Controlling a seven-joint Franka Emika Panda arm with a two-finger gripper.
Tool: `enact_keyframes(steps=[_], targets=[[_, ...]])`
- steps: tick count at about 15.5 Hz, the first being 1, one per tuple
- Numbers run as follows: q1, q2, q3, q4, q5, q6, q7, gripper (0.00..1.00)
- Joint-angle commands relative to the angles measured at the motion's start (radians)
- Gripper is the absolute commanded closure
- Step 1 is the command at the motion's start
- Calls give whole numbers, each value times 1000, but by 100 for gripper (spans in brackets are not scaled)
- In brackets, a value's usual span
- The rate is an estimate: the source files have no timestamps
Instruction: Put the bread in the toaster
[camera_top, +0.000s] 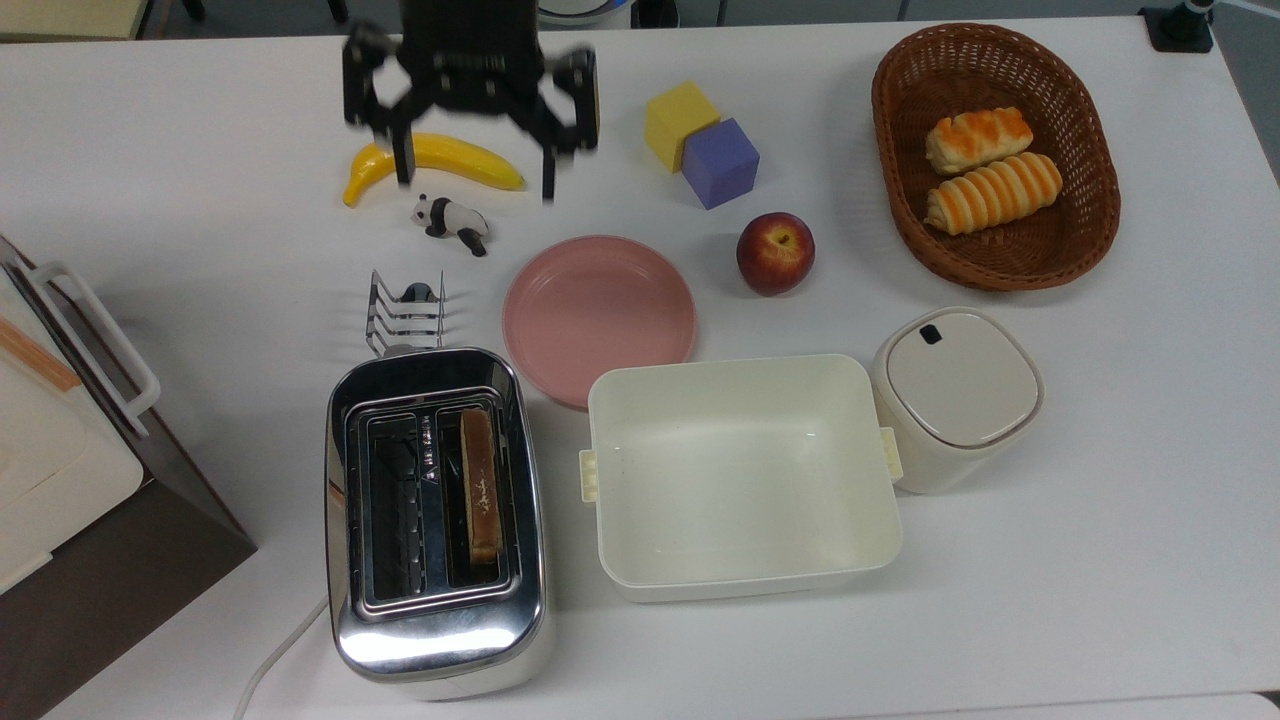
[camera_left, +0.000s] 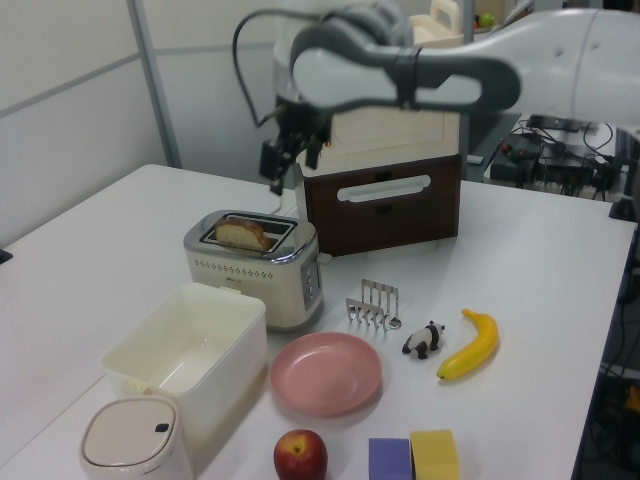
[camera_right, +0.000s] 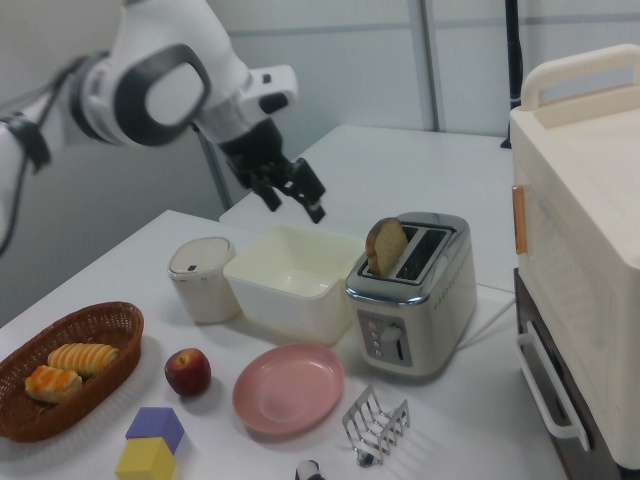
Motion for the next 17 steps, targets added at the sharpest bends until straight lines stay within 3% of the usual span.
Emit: enact_keyframes(steps=[1, 5, 17], targets=[[2, -112, -14, -42, 32, -172, -57, 0], [-21, -140, -23, -42, 41, -252, -55, 0], [-15, -143, -10, -53, 110, -242, -67, 0]])
